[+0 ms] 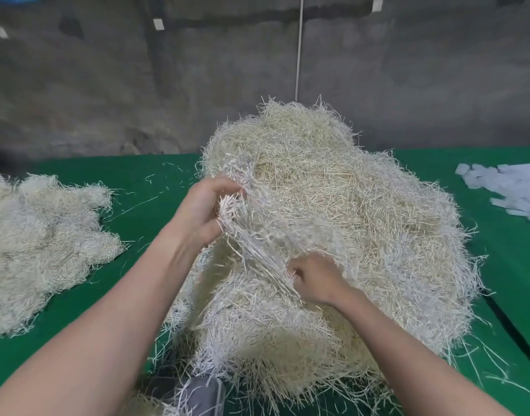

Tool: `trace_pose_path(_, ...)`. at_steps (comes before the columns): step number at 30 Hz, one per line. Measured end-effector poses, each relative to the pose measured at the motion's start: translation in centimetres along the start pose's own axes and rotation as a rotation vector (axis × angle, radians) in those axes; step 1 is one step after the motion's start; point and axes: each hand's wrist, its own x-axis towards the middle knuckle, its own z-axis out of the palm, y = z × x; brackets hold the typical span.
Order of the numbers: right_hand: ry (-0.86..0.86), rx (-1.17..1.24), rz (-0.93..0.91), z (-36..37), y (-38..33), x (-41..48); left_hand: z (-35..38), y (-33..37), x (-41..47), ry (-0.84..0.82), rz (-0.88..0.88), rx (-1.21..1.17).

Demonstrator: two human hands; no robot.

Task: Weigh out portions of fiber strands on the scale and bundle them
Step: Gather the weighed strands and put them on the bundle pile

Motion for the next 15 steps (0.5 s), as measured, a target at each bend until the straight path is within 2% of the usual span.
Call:
trace_pose_path(2,0.004,0.173,-0.017,-1.5,0.3,-1.0,-0.1,-0.3,-0.2,-0.004,0.009,0.060)
trace_pose_path(3,0.066,0.264,-0.048,-2.7,0.0,-1.3,0.0,-0.6,-0.2,-0.014,0.006,0.084)
trace_pose_path(6,0.435,0.498,-0.116,-7.0,-1.2,-1.8,0.1,-1.2,-0.6,-0.008,0.027,0.256)
trace_pose_path(7,0.500,0.538,-0.162,-8.1,-1.8,-1.7,0.3,-1.2,-0.8,-0.029,0.045,0.292)
trace_pose_path(8,0.478,0.614,-0.219,-8.7,-2.6,-1.3,0.8,-1.1,-1.0,-0.054,0.061,0.306)
trace_pose_path(11,0.106,0.894,-0.270,-7.0,-4.9,1.2,2.2,-0.3,-1.9,-0.167,0.090,0.294)
trace_pose_path(13,-0.073,0.908,-0.158,-3.8,-4.9,2.6,2.4,1.1,-2.1,-0.219,0.112,0.286)
trace_pose_path(15,-0.051,0.795,0.010,-0.8,-2.4,3.1,1.4,2.4,-1.8,-0.169,0.144,0.257)
